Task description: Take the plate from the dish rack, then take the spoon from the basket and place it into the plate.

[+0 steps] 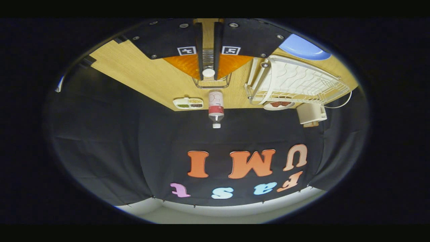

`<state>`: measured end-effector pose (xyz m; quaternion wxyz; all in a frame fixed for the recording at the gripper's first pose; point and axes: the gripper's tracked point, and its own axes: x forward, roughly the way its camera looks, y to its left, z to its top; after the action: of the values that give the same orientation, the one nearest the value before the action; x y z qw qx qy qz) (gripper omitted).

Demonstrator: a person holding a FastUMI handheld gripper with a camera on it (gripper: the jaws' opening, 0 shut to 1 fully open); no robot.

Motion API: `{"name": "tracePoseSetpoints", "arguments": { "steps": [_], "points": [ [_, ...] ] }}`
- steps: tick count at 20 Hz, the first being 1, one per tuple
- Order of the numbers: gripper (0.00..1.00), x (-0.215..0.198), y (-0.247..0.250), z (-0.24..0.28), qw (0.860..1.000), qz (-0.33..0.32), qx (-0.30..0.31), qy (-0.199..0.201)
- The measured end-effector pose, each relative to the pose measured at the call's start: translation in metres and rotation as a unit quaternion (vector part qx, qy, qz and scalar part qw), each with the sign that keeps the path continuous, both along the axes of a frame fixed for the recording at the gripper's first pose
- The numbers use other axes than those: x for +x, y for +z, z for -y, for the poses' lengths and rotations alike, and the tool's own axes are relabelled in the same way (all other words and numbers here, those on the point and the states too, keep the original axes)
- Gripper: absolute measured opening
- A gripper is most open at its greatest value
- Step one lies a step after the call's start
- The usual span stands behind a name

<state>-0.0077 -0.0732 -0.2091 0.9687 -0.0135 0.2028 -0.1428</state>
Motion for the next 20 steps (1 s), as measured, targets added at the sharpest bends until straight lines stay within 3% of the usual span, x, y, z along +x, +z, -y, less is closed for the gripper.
{"name": "tracePoseSetpoints", "arguments": {
  "steps": [4, 10, 15, 20],
  "points": [
    [0.11, 0.006, 0.018, -0.010, 1.000, 0.002, 0.020, 0.012],
    [0.10, -0.003, 0.063, -0.023, 0.999, 0.018, -0.005, 0.043],
    [0.10, -0.025, 0.092, -0.037, 0.997, 0.024, -0.008, 0.068],
    [0.11, -0.051, 0.108, -0.059, 0.994, 0.026, 0.027, 0.103]
  ]
}}
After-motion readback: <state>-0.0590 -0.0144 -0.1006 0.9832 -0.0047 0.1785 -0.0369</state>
